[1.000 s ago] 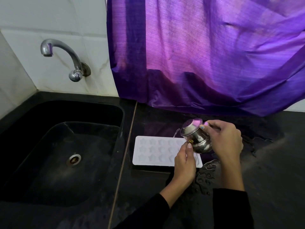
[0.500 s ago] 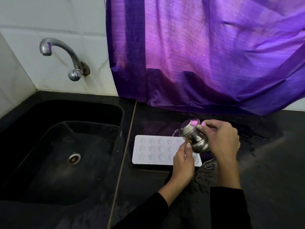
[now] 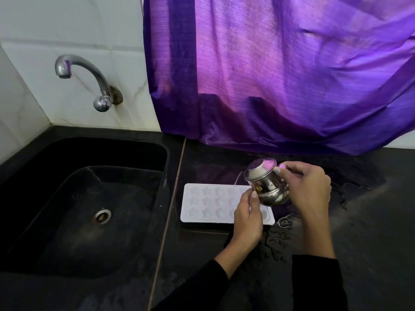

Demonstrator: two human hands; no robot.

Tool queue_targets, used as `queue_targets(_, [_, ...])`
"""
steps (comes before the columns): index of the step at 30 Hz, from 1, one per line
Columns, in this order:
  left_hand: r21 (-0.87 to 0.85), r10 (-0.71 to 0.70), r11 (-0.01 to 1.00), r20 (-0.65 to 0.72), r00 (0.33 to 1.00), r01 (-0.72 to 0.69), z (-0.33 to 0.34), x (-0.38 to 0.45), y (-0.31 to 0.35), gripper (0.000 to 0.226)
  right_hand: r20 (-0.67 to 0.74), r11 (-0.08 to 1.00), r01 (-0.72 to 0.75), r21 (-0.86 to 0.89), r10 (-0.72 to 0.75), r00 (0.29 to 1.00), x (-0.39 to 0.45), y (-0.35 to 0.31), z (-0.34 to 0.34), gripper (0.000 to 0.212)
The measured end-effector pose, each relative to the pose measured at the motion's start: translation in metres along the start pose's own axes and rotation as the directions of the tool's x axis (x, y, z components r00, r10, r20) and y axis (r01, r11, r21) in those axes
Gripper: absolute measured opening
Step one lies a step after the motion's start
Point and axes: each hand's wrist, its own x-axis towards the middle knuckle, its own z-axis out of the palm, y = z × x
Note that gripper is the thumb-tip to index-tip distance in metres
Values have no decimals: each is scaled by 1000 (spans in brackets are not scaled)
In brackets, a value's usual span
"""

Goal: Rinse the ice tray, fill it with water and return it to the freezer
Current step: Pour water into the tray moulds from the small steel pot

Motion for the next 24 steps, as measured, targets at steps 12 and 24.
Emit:
queue_targets(12, [-53, 32, 998, -37, 999, -34, -8, -4, 4, 34, -3, 997, 30, 71, -30, 1000, -6, -13, 6, 21])
queue_targets(24, [-38, 14, 999, -60, 998, -17, -14, -4, 0, 32, 34, 998, 37, -41, -36, 999, -9, -22, 20, 21])
